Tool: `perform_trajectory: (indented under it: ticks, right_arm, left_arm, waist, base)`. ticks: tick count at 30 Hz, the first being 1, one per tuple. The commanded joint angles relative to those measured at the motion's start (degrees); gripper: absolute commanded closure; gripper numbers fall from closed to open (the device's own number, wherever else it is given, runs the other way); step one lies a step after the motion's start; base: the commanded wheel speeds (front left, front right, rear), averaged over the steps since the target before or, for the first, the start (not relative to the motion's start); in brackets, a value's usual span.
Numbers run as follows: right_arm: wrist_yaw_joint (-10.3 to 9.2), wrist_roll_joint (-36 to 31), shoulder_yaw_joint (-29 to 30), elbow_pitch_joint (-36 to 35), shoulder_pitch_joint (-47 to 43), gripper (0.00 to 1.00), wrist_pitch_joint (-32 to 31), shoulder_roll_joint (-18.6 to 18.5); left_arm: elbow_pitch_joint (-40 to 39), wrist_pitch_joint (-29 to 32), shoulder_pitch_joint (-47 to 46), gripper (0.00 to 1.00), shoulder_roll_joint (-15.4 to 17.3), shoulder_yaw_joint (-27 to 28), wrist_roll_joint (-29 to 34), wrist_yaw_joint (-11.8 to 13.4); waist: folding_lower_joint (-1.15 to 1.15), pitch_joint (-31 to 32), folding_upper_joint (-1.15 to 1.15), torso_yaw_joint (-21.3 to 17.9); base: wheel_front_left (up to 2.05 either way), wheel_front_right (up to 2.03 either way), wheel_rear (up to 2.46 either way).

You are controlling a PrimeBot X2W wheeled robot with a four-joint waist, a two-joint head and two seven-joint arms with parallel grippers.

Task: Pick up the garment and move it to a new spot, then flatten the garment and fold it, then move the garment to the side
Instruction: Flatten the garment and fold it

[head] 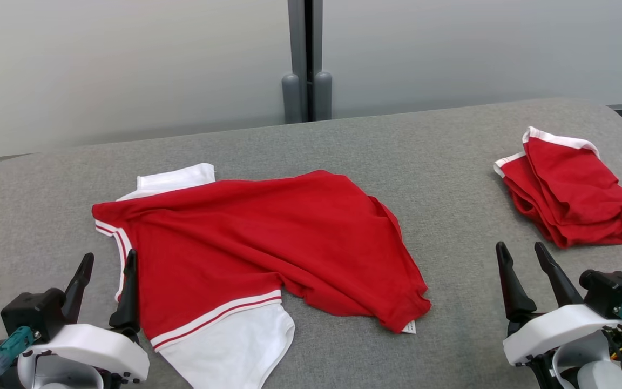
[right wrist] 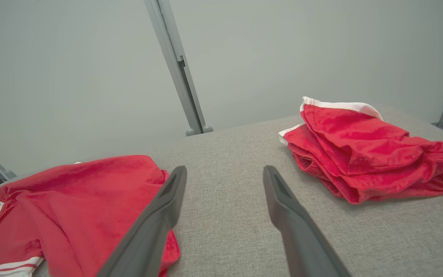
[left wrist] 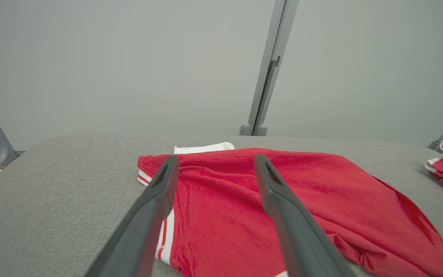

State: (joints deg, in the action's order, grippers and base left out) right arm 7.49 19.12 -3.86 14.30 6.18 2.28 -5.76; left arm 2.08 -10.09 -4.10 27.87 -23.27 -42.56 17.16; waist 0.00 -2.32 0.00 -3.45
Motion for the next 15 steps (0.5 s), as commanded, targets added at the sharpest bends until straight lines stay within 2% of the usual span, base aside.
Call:
perform_trajectory:
  ticks: [1, 7, 12, 15]
  right_arm:
    - [-0.01, 0.4, -0.3, -0.2, 0.4, 0.00, -0.2, -0.5]
    - [0.00, 1.7, -3.2, -0.6, -0.1, 0.00, -1.4, -2.5]
    - [0.00, 2.9, -5.0, -1.1, -1.5, 0.00, -2.0, -4.2]
    - [0.00, 5.7, -9.6, -1.8, -2.6, 0.00, -4.5, -6.8]
  left_arm:
    - [-0.7, 0.3, 0.4, 0.00, 0.5, 0.1, 0.1, 0.4]
    - [-2.5, -0.5, 1.1, 0.00, 0.7, 0.1, 0.9, 1.3]
    - [-3.2, -0.8, 3.0, 0.00, -0.8, -1.0, 0.3, 1.8]
    - [-2.8, 0.8, 4.3, 0.00, -1.6, -3.0, -0.4, 0.5]
  waist:
    - [0.00, 0.0, 0.00, 0.5]
    - [0.00, 0.2, 0.00, 1.1]
    - [0.00, 0.4, 0.00, 1.5]
    - [0.00, 0.0, 0.00, 2.3]
  base:
    - [0.00, 0.00, 0.00]
    - [0.00, 0.00, 0.00]
    - [0.00, 0.00, 0.00]
    - [0.00, 0.00, 0.00]
